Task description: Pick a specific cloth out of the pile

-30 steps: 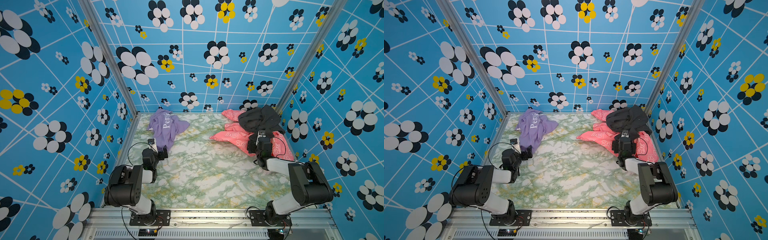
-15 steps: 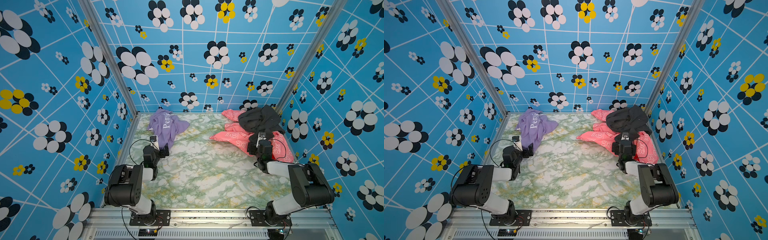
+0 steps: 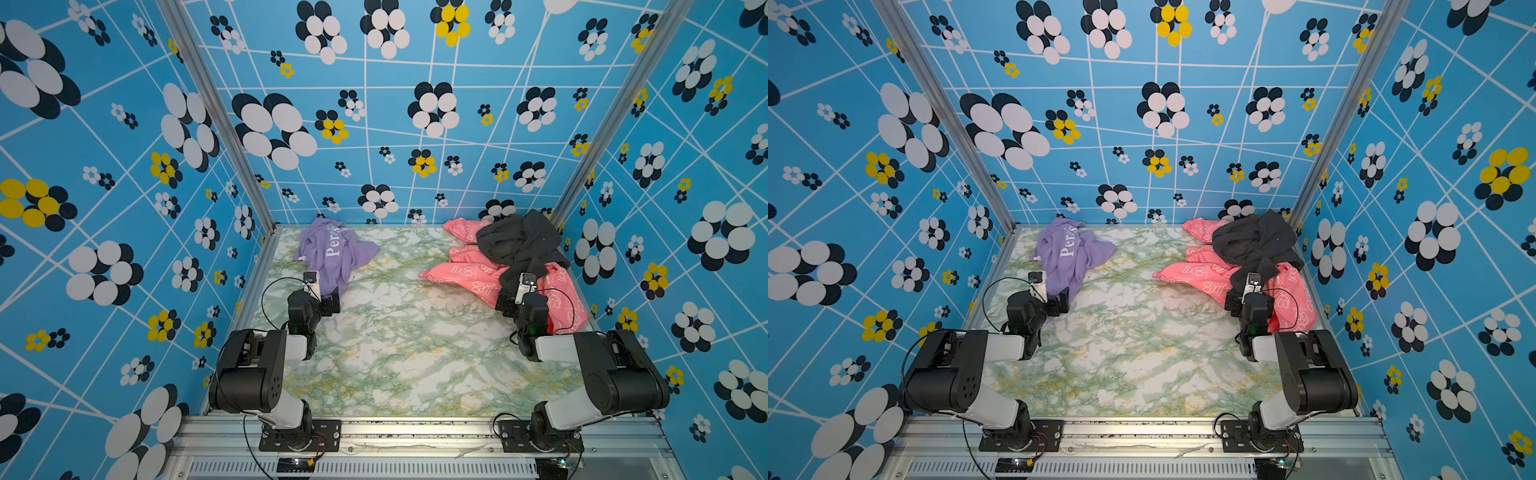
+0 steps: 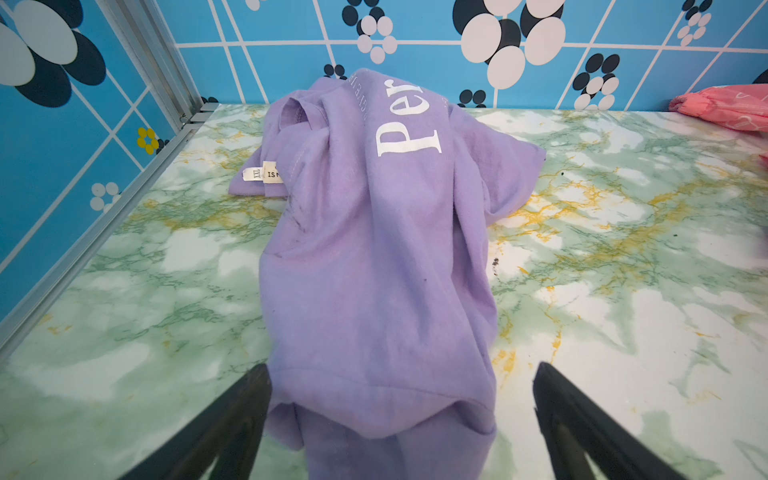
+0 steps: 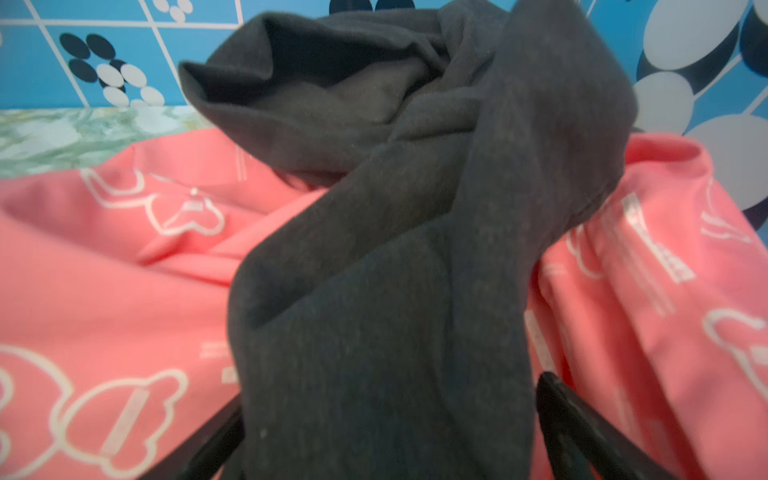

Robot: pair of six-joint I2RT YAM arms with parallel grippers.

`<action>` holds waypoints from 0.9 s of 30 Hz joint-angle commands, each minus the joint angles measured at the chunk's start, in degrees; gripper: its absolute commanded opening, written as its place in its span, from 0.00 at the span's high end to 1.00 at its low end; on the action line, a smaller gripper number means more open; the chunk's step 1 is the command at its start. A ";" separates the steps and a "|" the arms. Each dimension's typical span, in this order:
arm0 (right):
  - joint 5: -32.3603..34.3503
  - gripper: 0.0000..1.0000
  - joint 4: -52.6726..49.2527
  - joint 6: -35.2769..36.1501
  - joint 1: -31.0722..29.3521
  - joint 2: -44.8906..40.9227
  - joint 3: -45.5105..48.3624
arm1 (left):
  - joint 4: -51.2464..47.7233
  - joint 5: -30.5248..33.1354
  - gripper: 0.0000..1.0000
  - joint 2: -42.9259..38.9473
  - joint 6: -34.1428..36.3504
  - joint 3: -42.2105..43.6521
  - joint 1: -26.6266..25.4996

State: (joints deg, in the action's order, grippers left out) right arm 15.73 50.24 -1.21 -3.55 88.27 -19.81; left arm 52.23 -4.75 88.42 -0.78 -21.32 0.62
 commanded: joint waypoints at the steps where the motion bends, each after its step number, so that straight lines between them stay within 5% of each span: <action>1: 0.17 0.01 1.12 -0.33 0.35 -0.03 -2.12 | -0.39 -0.71 0.01 0.17 0.69 -0.78 -0.27; 27: 0.03 0.01 1.86 -0.29 0.48 0.17 -2.03 | -0.81 -0.70 0.01 0.28 0.69 -1.11 -0.25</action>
State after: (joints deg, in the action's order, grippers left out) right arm 15.73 50.87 -1.23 -3.53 88.27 -20.64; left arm 52.21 -4.75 88.42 -0.78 -21.32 0.62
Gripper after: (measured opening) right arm 0.991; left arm 0.992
